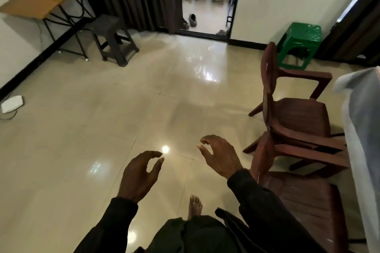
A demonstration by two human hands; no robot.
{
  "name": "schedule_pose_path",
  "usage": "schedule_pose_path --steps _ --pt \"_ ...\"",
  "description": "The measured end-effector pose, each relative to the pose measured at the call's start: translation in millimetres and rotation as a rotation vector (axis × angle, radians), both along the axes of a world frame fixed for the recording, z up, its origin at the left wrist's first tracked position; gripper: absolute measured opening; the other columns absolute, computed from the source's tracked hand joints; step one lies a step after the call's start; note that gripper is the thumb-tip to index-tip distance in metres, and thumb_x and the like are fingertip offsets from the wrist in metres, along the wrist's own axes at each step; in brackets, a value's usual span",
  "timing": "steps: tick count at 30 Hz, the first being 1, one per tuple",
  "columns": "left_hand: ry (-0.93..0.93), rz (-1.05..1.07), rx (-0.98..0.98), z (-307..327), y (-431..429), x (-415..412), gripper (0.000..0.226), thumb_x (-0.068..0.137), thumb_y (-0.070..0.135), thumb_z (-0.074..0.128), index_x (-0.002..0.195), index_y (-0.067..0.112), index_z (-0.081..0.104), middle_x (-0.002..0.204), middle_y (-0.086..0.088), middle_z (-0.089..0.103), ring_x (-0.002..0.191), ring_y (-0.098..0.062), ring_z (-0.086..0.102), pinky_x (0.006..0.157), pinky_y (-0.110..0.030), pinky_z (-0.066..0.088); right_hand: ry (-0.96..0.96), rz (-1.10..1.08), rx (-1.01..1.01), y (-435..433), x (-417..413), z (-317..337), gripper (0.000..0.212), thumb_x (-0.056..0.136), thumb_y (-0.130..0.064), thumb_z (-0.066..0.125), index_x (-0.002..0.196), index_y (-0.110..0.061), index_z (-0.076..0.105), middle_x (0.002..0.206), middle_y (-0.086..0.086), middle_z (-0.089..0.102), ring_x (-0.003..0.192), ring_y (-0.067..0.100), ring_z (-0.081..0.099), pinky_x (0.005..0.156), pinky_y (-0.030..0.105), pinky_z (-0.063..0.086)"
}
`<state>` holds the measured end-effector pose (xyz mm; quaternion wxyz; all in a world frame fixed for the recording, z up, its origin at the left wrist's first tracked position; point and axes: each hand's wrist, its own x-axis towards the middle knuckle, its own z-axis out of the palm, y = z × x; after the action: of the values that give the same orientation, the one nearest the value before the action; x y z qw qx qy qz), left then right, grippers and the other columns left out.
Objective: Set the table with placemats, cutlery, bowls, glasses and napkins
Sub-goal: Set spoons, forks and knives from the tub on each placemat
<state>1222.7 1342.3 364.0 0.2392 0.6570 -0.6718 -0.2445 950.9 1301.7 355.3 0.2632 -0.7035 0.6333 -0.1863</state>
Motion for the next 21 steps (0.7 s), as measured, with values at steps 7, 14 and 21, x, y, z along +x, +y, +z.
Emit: schedule_pose_path --steps 7,14,21 --pt "0.017 -0.226 0.023 -6 -149 -41 0.028 0.093 0.050 0.061 0.111 0.031 0.072 0.110 0.021 0.071 0.103 -0.002 0.066 0.086 -0.027 0.052 0.020 -0.161 0.007 -79 -33 -7 0.032 0.103 -0.044 0.052 0.123 -0.023 0.064 0.119 -0.008 0.067 0.110 0.011 0.060 0.094 0.032 0.051" --pt "-0.011 -0.424 -0.003 -24 -299 -84 0.026 0.096 0.048 0.062 0.113 0.030 0.071 0.114 0.016 0.072 0.104 -0.009 0.067 0.087 -0.030 0.053 0.079 -0.292 0.009 -178 -66 -15 0.034 0.102 -0.044 0.054 0.124 -0.021 0.064 0.121 -0.006 0.067 0.111 0.010 0.061 0.096 0.032 0.051" --pt "-0.035 -0.624 -0.036 -15 -464 -119 0.023 0.098 0.045 0.064 0.114 0.030 0.069 0.114 0.015 0.072 0.104 -0.011 0.068 0.088 -0.030 0.054 0.081 -0.473 -0.008 -301 -87 2 0.034 0.100 -0.045 0.057 0.123 -0.020 0.065 0.117 -0.005 0.069 0.107 0.009 0.062 0.093 0.032 0.053"
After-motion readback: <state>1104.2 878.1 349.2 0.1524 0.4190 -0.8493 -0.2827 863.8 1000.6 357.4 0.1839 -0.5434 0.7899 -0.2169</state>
